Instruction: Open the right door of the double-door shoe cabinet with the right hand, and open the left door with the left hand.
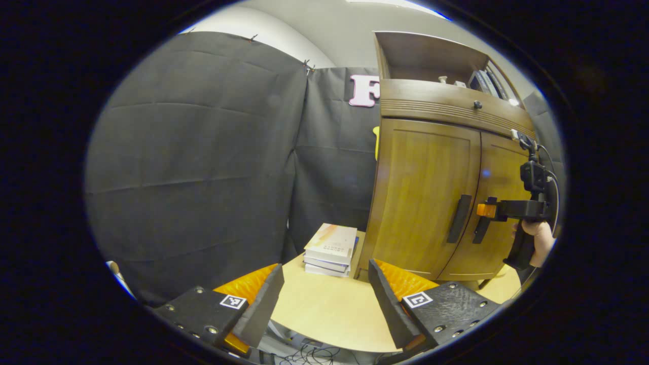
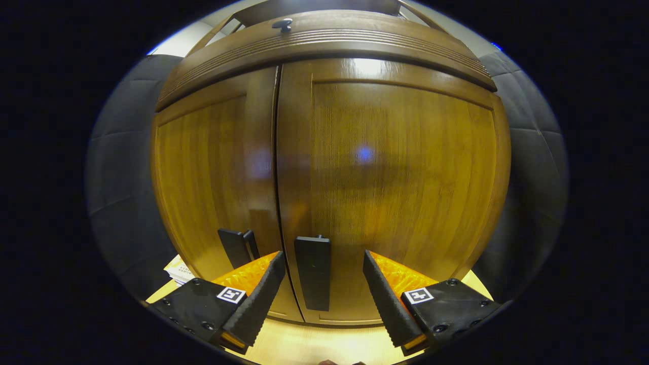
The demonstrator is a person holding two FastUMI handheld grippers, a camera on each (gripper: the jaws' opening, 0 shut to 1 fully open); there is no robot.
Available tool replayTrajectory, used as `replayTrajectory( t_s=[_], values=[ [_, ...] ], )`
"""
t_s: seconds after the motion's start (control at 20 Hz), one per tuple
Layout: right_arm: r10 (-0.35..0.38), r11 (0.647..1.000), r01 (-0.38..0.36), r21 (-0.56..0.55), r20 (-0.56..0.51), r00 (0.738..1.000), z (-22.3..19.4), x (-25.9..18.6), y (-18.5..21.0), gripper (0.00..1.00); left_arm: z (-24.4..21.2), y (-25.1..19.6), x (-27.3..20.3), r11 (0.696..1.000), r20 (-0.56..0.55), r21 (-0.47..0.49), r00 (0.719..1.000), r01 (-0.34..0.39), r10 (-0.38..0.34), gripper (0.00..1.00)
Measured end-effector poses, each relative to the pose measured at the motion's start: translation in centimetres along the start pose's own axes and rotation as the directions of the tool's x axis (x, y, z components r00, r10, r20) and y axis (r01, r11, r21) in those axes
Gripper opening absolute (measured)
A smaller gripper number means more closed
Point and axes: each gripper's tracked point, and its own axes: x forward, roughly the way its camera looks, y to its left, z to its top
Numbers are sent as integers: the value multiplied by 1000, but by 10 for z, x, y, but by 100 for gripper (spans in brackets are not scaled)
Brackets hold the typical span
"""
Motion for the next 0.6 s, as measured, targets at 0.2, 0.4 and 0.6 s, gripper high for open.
replayTrajectory(
  t_s=[0.2,0.4,0.6],
  values=[
    [-19,1000,20,21,-16,1000,-1,7,-1,94,-3,-4,0,1000,-12,16,1000,-12,12,96],
    [6,1000,-6,10,-15,1000,0,6,1,62,-5,-6,0,1000,-15,25,1000,-17,17,96],
    [-12,1000,12,25,-27,1000,0,1,2,36,-3,-6,-2,1000,-9,25,1000,-9,10,96]
  ],
)
